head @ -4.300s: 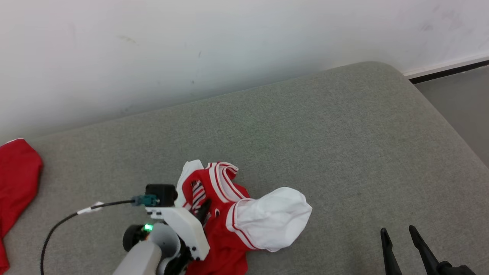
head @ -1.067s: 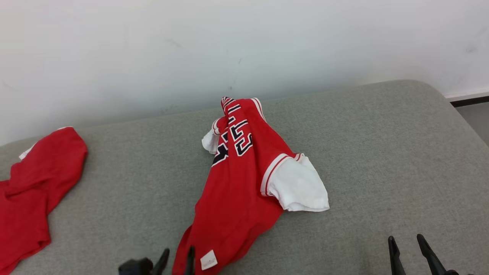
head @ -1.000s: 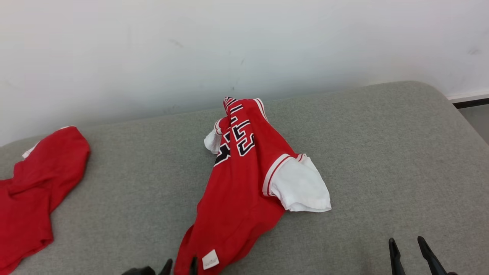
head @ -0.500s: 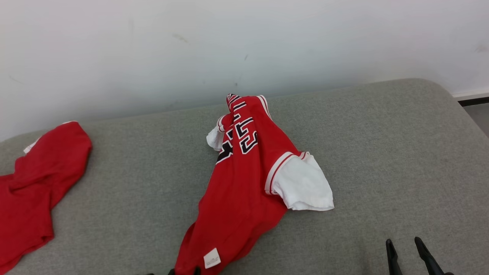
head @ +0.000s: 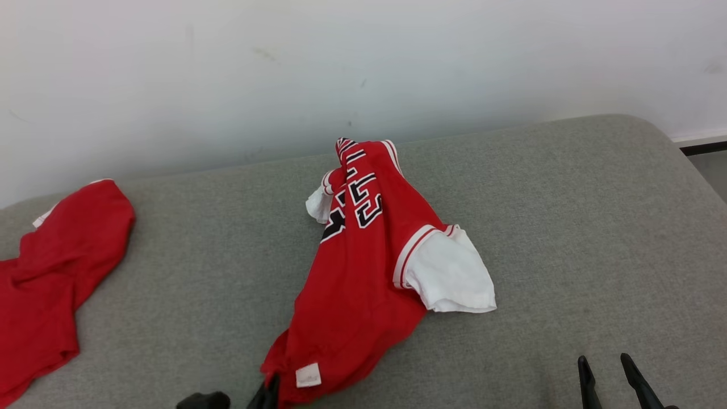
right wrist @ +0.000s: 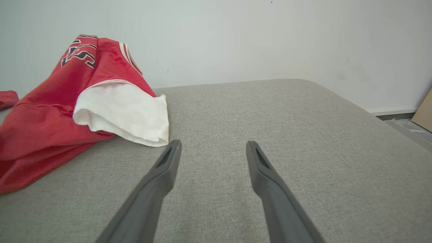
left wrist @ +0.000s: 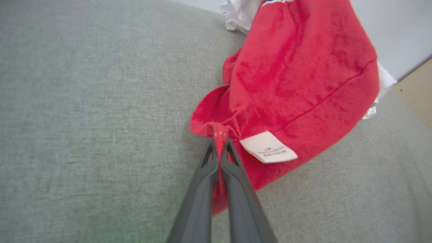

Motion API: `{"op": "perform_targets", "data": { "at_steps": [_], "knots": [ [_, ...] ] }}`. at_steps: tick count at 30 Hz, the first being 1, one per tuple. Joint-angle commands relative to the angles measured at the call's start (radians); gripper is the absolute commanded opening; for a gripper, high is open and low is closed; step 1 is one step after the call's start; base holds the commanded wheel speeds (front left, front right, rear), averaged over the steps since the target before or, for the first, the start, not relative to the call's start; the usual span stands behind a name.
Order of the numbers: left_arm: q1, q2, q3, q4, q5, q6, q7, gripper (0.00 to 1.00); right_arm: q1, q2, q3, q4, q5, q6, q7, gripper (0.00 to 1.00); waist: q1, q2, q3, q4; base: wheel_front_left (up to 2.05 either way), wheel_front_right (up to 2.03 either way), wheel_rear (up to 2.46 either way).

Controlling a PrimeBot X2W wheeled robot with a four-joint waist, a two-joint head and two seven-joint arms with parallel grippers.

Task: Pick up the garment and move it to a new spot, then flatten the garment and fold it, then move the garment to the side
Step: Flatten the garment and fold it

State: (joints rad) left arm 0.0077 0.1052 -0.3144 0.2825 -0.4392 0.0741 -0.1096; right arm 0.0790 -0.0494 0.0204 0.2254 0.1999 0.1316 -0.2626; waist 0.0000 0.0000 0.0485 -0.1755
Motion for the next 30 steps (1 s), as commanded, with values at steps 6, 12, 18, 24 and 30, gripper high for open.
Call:
{"op": "perform_targets", "data": {
  "at_steps": [6, 12, 18, 24, 30],
  "knots": [
    [-0.001, 0.029, 0.012, -0.118, -0.013, -0.012, -0.012, 0.00, 0.019, -0.003, -0.005, 0.005, 0.005, -0.002, -0.003, 1.00, 0.0000, 0.0000, -0.027, 0.027, 0.00, 0.00, 0.00],
    [0.084, 0.061, -0.035, -0.261, -0.012, -0.038, 0.036, 0.00, 0.021, -0.003, -0.006, 0.006, 0.001, -0.002, -0.003, 1.00, 0.0000, 0.0000, -0.047, 0.044, 0.00, 0.00, 0.00],
    [0.161, 0.060, -0.095, -0.250, -0.022, -0.069, 0.050, 0.00, 0.023, -0.003, -0.005, 0.003, 0.000, -0.002, -0.003, 1.00, 0.0000, 0.0000, -0.054, 0.062, 0.00, 0.00, 0.00],
    [0.139, 0.041, -0.145, -0.087, -0.013, -0.118, 0.005, 0.00, 0.022, -0.003, 0.002, 0.008, 0.000, -0.002, -0.003, 1.00, 0.0000, 0.0000, -0.054, 0.072, 0.00, 0.00, 0.00],
    [0.115, 0.018, -0.166, 0.038, -0.034, -0.152, -0.038, 0.40, 0.020, -0.003, 0.010, 0.011, 0.004, -0.002, -0.003, 1.00, 0.0000, 0.0000, -0.050, 0.067, 0.00, 0.00, 0.00]
  ]
}}
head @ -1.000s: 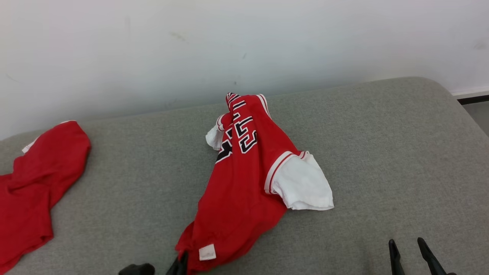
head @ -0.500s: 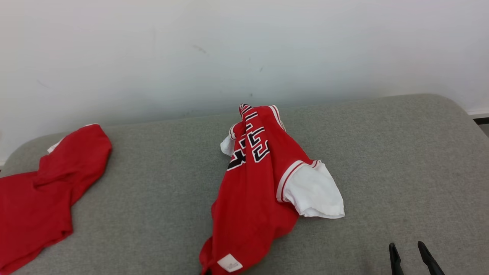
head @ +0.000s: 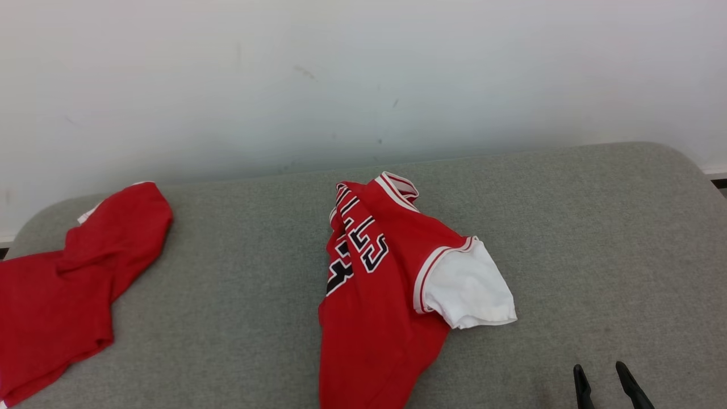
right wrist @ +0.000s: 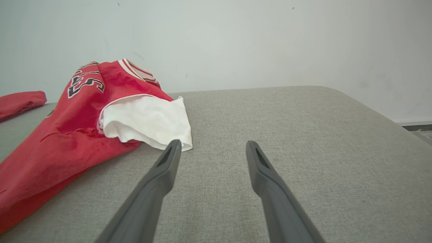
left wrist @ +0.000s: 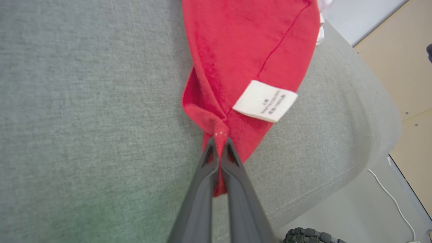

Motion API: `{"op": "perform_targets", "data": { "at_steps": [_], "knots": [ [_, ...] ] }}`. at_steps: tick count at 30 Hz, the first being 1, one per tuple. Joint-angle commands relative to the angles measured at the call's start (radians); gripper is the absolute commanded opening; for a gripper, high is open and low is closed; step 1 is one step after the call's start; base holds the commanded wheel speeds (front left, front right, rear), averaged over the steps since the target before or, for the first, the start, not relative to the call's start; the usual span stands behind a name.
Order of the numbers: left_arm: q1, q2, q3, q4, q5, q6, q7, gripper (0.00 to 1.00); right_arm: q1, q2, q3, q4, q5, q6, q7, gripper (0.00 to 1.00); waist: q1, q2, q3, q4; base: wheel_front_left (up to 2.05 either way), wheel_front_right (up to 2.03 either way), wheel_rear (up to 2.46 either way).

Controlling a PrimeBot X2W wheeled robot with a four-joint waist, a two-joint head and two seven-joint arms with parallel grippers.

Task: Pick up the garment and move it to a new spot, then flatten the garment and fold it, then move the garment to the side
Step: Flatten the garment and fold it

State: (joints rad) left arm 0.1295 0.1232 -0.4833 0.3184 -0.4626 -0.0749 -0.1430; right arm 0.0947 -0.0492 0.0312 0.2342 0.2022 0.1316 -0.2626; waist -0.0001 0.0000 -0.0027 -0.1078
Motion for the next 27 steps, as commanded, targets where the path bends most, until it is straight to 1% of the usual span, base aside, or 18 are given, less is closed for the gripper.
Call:
{"op": "perform_targets", "data": {
  "at_steps": [1, 2, 7, 12, 15, 18, 22, 25, 27],
  "knots": [
    [-0.008, -0.003, 0.006, 0.012, -0.020, -0.006, -0.015, 0.90, 0.006, -0.003, -0.001, 0.001, 0.002, -0.002, -0.003, 1.00, 0.0001, 0.0000, 0.002, -0.001, 0.00, 0.00, 0.00],
    [-0.011, -0.005, 0.007, 0.020, -0.028, -0.011, -0.020, 1.00, 0.008, -0.003, -0.002, 0.001, 0.003, -0.002, -0.003, 1.00, 0.0001, 0.0000, 0.002, -0.002, 0.00, 0.00, 0.00],
    [-0.021, 0.002, 0.023, 0.033, -0.049, -0.014, -0.025, 1.00, 0.009, -0.003, -0.003, 0.002, 0.010, -0.002, -0.003, 1.00, 0.0001, 0.0000, 0.006, -0.002, 0.00, 0.00, 0.00],
    [-0.018, 0.013, 0.050, 0.015, -0.072, -0.004, -0.036, 1.00, 0.009, -0.003, 0.001, 0.000, 0.015, -0.002, -0.003, 1.00, 0.0001, 0.0000, 0.007, -0.003, 0.00, 0.00, 0.00],
    [-0.013, 0.024, 0.071, -0.010, -0.068, 0.014, -0.056, 1.00, 0.009, -0.003, -0.003, -0.006, 0.011, -0.002, -0.003, 1.00, 0.0001, 0.0000, 0.005, -0.003, 0.00, 0.00, 0.00],
    [-0.014, 0.034, 0.103, -0.040, -0.053, 0.046, -0.087, 1.00, 0.004, -0.003, -0.012, -0.022, -0.002, -0.002, -0.003, 1.00, 0.0001, 0.0000, 0.003, -0.001, 0.00, 0.00, 0.00],
    [-0.029, 0.039, 0.144, -0.076, -0.006, 0.089, -0.115, 1.00, -0.011, -0.003, -0.028, -0.045, -0.018, -0.002, -0.003, 1.00, 0.0001, 0.0000, 0.000, 0.003, 0.00, 0.00, 0.00],
    [-0.042, 0.029, 0.178, -0.098, 0.028, 0.109, -0.121, 1.00, -0.022, -0.003, -0.039, -0.065, -0.034, -0.002, -0.003, 1.00, 0.0001, 0.0000, 0.000, 0.006, 0.00, 0.00, 0.00],
    [-0.049, 0.028, 0.195, -0.112, 0.049, 0.113, -0.122, 1.00, -0.025, -0.004, -0.042, -0.070, -0.037, -0.002, -0.003, 1.00, 0.0001, 0.0000, 0.000, 0.007, 0.00, 0.00, 0.00]
  ]
}}
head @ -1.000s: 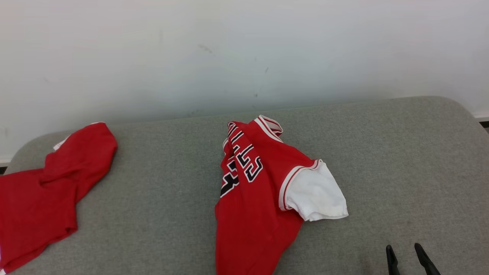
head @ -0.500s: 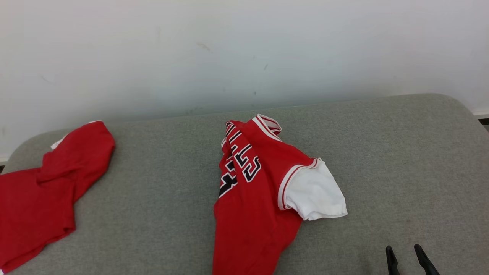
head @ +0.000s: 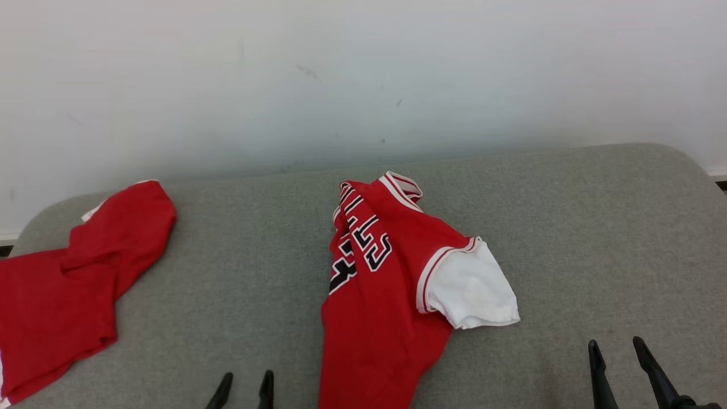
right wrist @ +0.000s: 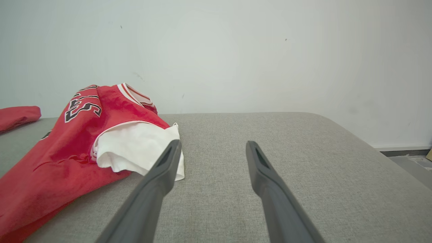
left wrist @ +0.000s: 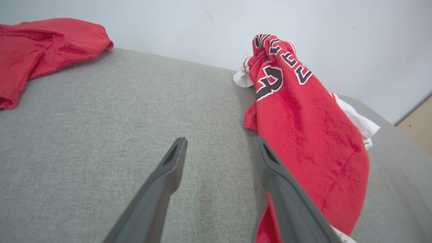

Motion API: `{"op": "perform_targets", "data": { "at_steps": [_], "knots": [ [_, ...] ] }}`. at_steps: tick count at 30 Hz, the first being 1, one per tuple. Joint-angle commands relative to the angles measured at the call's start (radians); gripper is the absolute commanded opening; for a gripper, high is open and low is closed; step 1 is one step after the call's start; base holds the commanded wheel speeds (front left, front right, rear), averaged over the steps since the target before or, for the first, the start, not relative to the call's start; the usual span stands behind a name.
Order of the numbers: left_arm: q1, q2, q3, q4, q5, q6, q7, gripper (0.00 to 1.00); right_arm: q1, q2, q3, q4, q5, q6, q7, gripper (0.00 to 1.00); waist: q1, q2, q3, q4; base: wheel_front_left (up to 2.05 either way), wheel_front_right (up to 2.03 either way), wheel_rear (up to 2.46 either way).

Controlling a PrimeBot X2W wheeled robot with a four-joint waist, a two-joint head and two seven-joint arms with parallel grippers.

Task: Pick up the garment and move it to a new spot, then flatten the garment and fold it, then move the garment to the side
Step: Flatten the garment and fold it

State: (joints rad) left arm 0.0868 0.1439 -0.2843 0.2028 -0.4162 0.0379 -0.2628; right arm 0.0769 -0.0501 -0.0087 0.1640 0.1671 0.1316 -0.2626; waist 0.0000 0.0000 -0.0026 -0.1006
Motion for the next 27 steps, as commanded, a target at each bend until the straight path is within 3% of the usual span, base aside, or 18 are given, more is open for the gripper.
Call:
{"op": "perform_targets", "data": {
  "at_steps": [1, 14, 27],
  "knots": [
    [-0.010, -0.006, 0.029, -0.019, 0.036, 0.005, -0.001, 1.00, -0.016, -0.007, -0.009, -0.009, -0.017, -0.002, -0.003, 1.00, 0.0000, 0.0000, 0.001, 0.002, 0.00, 0.00, 0.00],
    [0.038, -0.079, 0.168, -0.070, 0.197, -0.036, -0.002, 1.00, -0.032, -0.007, -0.038, 0.022, -0.056, -0.002, -0.003, 1.00, 0.0000, 0.0000, -0.016, 0.004, 0.00, 0.00, 0.00],
    [0.073, -0.092, 0.213, -0.063, 0.227, -0.073, -0.002, 1.00, -0.030, -0.022, -0.003, 0.049, -0.017, -0.002, -0.003, 1.00, 0.0000, 0.0000, -0.024, 0.010, 0.00, 0.00, 0.00]
  ]
}}
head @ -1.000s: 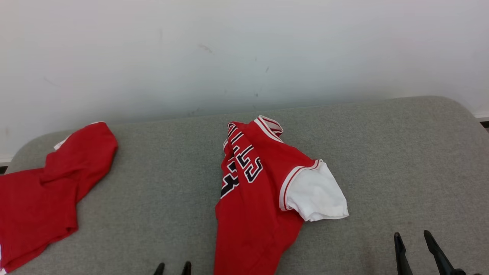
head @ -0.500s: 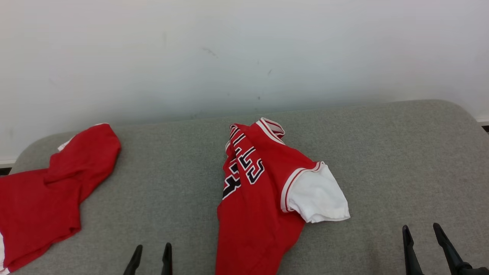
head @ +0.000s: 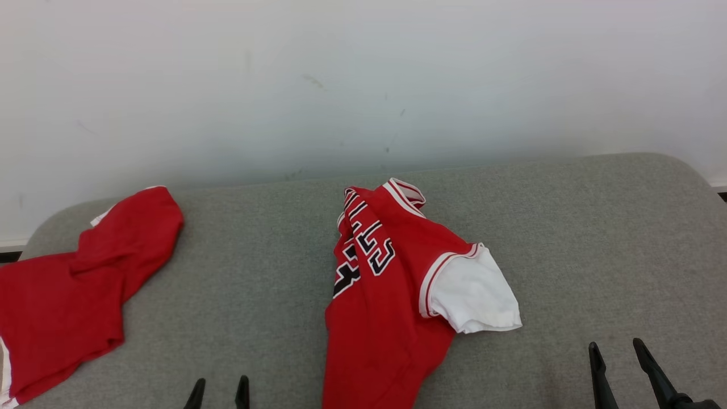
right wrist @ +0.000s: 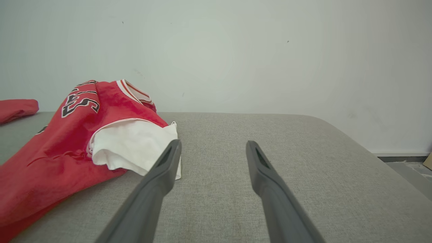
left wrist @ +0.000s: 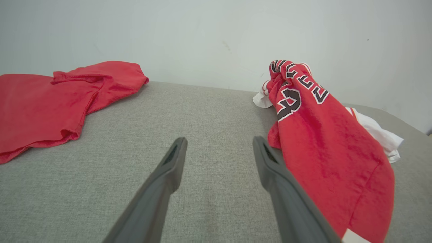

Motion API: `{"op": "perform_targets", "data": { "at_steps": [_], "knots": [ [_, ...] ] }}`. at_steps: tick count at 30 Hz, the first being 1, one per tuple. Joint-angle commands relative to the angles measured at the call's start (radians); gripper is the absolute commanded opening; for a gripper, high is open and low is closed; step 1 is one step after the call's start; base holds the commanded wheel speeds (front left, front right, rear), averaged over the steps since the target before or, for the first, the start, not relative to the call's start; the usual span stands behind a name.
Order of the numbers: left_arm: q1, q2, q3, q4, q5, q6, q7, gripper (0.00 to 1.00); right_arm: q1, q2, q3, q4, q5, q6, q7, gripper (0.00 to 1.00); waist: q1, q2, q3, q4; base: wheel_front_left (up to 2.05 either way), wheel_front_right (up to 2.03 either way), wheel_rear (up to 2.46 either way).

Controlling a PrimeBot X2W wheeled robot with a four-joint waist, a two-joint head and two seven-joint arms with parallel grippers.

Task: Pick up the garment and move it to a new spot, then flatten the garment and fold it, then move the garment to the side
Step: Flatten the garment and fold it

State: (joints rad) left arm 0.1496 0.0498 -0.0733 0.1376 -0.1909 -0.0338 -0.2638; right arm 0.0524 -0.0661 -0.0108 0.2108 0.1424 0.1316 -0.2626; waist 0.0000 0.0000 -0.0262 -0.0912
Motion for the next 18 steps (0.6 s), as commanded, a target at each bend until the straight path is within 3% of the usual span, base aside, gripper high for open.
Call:
{"op": "perform_targets", "data": {
  "at_steps": [1, 18],
  "knots": [
    [0.012, 0.002, 0.001, 0.004, -0.002, -0.001, -0.001, 1.00, -0.006, -0.008, 0.001, 0.003, 0.007, -0.002, -0.003, 1.00, 0.0000, 0.0000, -0.001, 0.002, 0.00, 0.00, 0.00],
    [0.007, 0.002, -0.004, 0.010, -0.005, -0.002, -0.001, 1.00, -0.013, -0.014, 0.025, 0.008, 0.022, -0.002, -0.003, 1.00, 0.0000, 0.0000, -0.004, 0.018, 0.00, 0.00, 0.00]
  ]
}}
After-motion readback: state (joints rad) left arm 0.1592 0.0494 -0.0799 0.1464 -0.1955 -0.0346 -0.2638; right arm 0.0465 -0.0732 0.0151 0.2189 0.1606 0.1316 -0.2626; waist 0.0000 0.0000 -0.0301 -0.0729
